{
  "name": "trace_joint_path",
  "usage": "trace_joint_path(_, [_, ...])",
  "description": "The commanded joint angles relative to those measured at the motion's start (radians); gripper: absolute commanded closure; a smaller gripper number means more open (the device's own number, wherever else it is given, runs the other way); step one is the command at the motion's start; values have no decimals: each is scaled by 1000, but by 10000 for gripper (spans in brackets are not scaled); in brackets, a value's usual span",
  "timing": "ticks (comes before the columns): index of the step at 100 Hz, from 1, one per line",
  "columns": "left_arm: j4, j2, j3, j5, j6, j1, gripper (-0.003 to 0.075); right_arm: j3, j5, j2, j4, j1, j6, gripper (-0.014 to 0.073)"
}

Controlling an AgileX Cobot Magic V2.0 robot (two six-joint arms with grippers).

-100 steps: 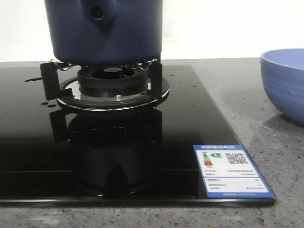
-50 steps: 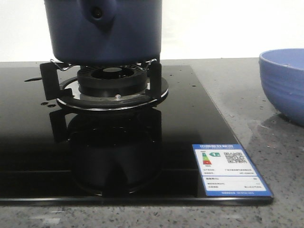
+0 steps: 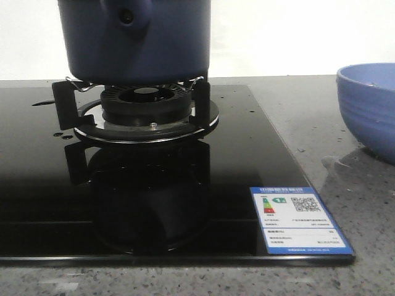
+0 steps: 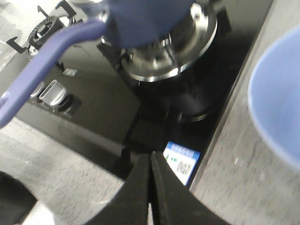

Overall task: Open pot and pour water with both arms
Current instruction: 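Grasp the purple lid knob with the left gripper and lift the lid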

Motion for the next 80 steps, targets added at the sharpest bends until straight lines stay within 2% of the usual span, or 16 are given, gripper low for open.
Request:
trace_joint_path(1, [-65,45,-79,6,24,-8,464,-42,-65,14,58,1,-52,652])
trace_joint_path(8, [-62,81,-112,-6,48,-8,329,-44,-89,14,56,1,-54,612])
trace_joint_path(14, [-62,114,-138,-21,63,-8,254,-44,-112,14,56,1,-54,519])
trace_joint_path(22, [-62,154,-176,-38,78,-10,235,-44,-142,14,54,1,-54,339])
trace_joint_path(27, [-62,180,-195,-47,99,-10,236,-44,-156,14,54,1,-54,190])
trace_joint_path(32, [-62,211,-212,-49,134,-10,236,-44,-170,14,54,1,-54,82])
trace_joint_path(37, [-62,240,-227,-52,165,-17,236,-44,-175,14,54,1,-54,14])
trace_joint_path(43, [-69,273,-242,-71,203,-31,236,-44,-173,14,54,1,-54,-16])
trace_joint_path(56, [-114,348,-264,-120,296,-53,235,-44,-163,14,54,1,-54,-13])
trace_joint_path(67, [-210,401,-269,-133,379,-56,231,-44,-154,14,54,1,-54,-13])
trace_joint_path(80, [-316,441,-269,-135,480,-56,155,-44,-141,14,54,1,-54,-13])
